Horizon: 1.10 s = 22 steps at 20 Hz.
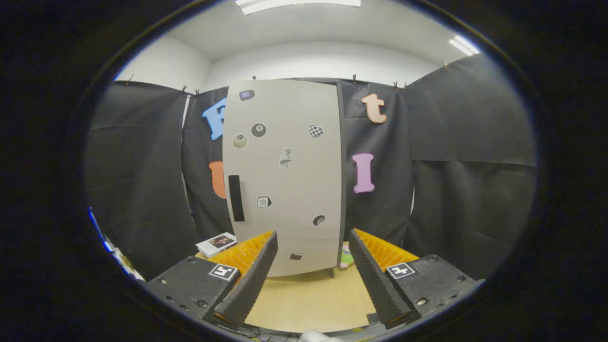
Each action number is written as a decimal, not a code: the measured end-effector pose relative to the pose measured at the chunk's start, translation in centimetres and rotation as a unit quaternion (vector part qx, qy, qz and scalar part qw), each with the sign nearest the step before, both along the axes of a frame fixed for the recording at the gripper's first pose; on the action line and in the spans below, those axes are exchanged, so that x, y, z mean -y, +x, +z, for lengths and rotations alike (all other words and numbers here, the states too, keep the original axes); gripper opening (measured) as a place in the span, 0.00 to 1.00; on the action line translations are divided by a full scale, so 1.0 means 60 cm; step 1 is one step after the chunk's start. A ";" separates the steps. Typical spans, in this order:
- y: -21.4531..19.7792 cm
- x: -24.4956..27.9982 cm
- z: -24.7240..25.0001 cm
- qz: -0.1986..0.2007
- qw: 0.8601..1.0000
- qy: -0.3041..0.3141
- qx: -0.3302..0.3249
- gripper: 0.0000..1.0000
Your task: Open the shoe cabinet door, grab the shoes and put them into the shoe cabinet, then close the shoe cabinet door.
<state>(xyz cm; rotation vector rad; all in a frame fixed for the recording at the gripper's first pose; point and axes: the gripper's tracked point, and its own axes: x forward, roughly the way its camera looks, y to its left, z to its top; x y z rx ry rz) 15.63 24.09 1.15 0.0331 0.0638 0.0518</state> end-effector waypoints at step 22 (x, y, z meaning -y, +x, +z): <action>-0.020 0.003 -0.007 -0.005 1.000 -0.010 -0.009 0.99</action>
